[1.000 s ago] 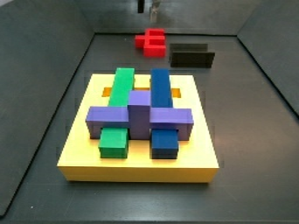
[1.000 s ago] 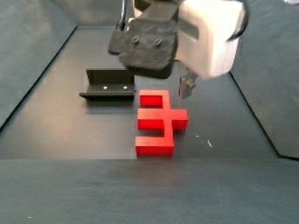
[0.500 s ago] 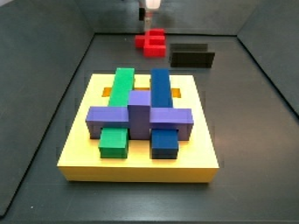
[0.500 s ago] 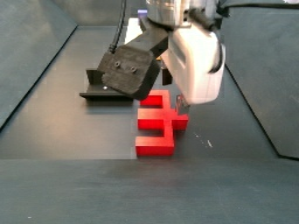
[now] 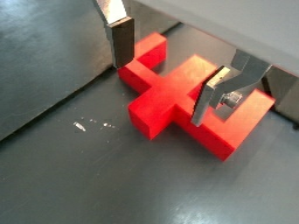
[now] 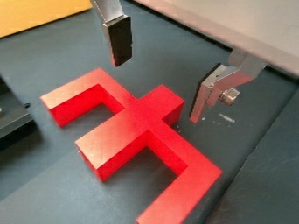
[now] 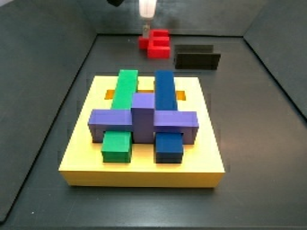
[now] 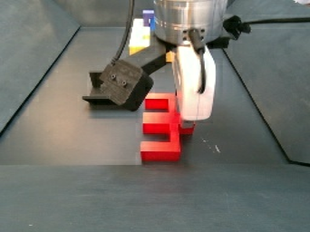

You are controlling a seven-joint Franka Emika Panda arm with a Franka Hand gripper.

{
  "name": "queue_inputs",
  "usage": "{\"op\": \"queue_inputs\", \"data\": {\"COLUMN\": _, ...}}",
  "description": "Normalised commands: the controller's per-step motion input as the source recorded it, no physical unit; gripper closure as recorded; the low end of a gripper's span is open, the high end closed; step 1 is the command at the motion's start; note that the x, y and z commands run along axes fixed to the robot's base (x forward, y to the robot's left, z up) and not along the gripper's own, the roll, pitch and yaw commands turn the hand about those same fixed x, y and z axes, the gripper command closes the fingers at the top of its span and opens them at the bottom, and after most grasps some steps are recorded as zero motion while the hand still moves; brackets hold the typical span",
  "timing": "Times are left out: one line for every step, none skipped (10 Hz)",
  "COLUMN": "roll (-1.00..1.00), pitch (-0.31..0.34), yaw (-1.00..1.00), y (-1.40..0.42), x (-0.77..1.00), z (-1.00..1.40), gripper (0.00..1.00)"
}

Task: Pick up the red object. Move up. Place the red object on the fixture. Regrasp the red object. Move to above the board. Insert the red object.
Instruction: Pick up the red object.

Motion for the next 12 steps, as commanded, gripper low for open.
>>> {"op": "queue_inputs", "data": {"roll": -0.06, "pitch": -0.007, "yaw": 0.0, "y": 0.0, "x": -0.08, "z": -0.13, "gripper": 0.0}}
{"op": "queue_inputs", "data": {"roll": 0.0, "pitch": -0.05, "yaw": 0.0, "y": 0.0, "x": -0.12, "z": -0.14, "gripper": 0.0}}
{"op": "queue_inputs", "data": {"roll": 0.01, "pitch": -0.083, "yaw": 0.03, "y": 0.0, "x": -0.24, "z": -0.15, "gripper": 0.0}}
{"op": "queue_inputs", "data": {"roll": 0.07, "pitch": -0.099, "yaw": 0.05, "y": 0.01, "x": -0.28, "z": -0.29, "gripper": 0.0}}
{"op": "queue_inputs", "data": {"roll": 0.11, "pitch": -0.103, "yaw": 0.0, "y": 0.03, "x": -0.16, "z": -0.48, "gripper": 0.0}}
{"op": "queue_inputs", "data": {"roll": 0.11, "pitch": -0.064, "yaw": 0.0, "y": 0.03, "x": -0.07, "z": -0.45, "gripper": 0.0}}
{"op": "queue_inputs", "data": {"roll": 0.15, "pitch": 0.0, "yaw": 0.0, "y": 0.0, "x": 0.01, "z": -0.3, "gripper": 0.0}}
{"op": "queue_inputs", "data": {"roll": 0.1, "pitch": 0.003, "yaw": 0.0, "y": 0.06, "x": 0.13, "z": -0.24, "gripper": 0.0}}
{"op": "queue_inputs", "data": {"roll": 0.07, "pitch": 0.0, "yaw": -0.02, "y": 0.08, "x": 0.01, "z": -0.24, "gripper": 0.0}}
{"op": "queue_inputs", "data": {"roll": 0.02, "pitch": 0.0, "yaw": -0.03, "y": 0.09, "x": 0.0, "z": -0.14, "gripper": 0.0}}
{"op": "queue_inputs", "data": {"roll": 0.0, "pitch": 0.0, "yaw": -0.01, "y": 0.14, "x": 0.06, "z": -0.08, "gripper": 0.0}}
{"op": "queue_inputs", "data": {"roll": -0.04, "pitch": 0.0, "yaw": -0.02, "y": 0.11, "x": 0.24, "z": -0.05, "gripper": 0.0}}
